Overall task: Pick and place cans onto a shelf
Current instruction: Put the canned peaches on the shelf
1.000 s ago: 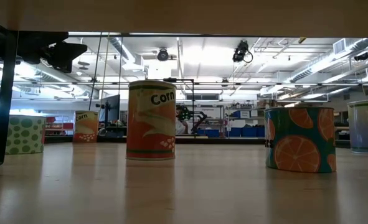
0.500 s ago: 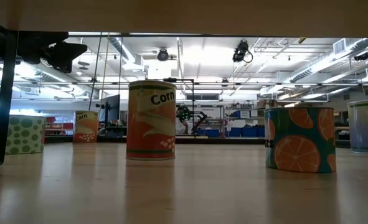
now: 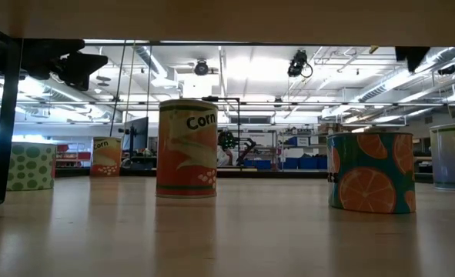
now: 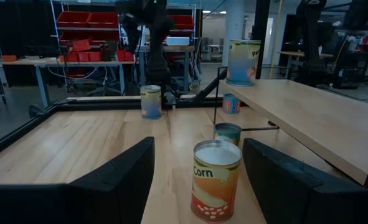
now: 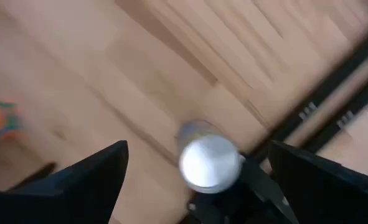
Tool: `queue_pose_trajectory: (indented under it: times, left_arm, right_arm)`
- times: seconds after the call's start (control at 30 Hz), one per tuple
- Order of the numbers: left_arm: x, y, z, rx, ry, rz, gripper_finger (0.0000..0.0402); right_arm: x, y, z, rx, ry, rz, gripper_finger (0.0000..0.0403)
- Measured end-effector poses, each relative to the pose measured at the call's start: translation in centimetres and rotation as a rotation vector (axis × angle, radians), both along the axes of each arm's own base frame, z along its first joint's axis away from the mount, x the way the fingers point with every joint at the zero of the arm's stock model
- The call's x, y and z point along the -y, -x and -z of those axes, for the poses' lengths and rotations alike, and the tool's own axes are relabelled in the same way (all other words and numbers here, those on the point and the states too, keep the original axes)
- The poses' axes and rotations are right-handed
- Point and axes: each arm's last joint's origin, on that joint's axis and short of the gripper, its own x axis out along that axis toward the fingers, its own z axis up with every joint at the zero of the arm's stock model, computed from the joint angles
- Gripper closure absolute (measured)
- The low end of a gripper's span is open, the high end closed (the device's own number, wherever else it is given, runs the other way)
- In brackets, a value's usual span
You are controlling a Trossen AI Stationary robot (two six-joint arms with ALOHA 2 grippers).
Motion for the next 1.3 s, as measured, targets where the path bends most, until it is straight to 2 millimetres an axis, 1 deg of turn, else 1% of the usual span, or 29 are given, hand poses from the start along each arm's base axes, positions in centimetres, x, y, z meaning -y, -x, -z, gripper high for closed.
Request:
queue_pose_trajectory:
  times: [0.23,0.43,0.53,0.63,0.77,0.9,1.03,1.07,1.13,1.3]
  left_arm:
    - [0.0,0.0,0.0,0.0,0.0,0.0,0.0152]
    - [0.0,0.0,0.0,-0.001,0.0,0.0,0.0152]
    - [0.0,0.0,0.0,-0.001,0.0,-0.001,0.0152]
    - [0.0,0.0,0.0,-0.001,0.0,0.0,0.0152]
    - [0.0,0.0,0.0,-0.001,0.0,0.0,0.0152]
    - [0.0,0.0,0.0,-0.001,0.0,0.0,0.0152]
    - [0.0,0.0,0.0,-0.002,0.0,0.0,0.0152]
    - [0.0,0.0,0.0,-0.002,0.0,0.0,0.0152]
    - [0.0,0.0,0.0,-0.002,0.0,0.0,0.0152]
    - [0.0,0.0,0.0,-0.001,0.0,0.0,0.0152]
  right_arm:
    - [0.1,0.7,3.6,-0.134,-0.069,-0.058,0.0012]
    - [0.9,0.5,5.9,-0.171,-0.155,-0.005,0.0004]
    - [1.2,0.5,6.4,-0.176,-0.18,0.003,0.0003]
    - [1.4,0.6,6.5,-0.181,-0.178,0.003,0.0004]
    - [1.7,0.3,6.7,-0.146,-0.185,0.01,0.0003]
    - [2.1,0.3,8.3,-0.148,-0.194,0.039,0.0003]
    - [2.4,0.9,10.0,-0.189,-0.18,0.153,0.0003]
    - [2.5,1.1,10.1,-0.214,-0.162,0.169,0.0003]
    - [2.6,1.0,10.1,-0.211,-0.154,0.177,0.0004]
    - [2.6,0.8,10.3,-0.222,-0.19,0.17,0.0006]
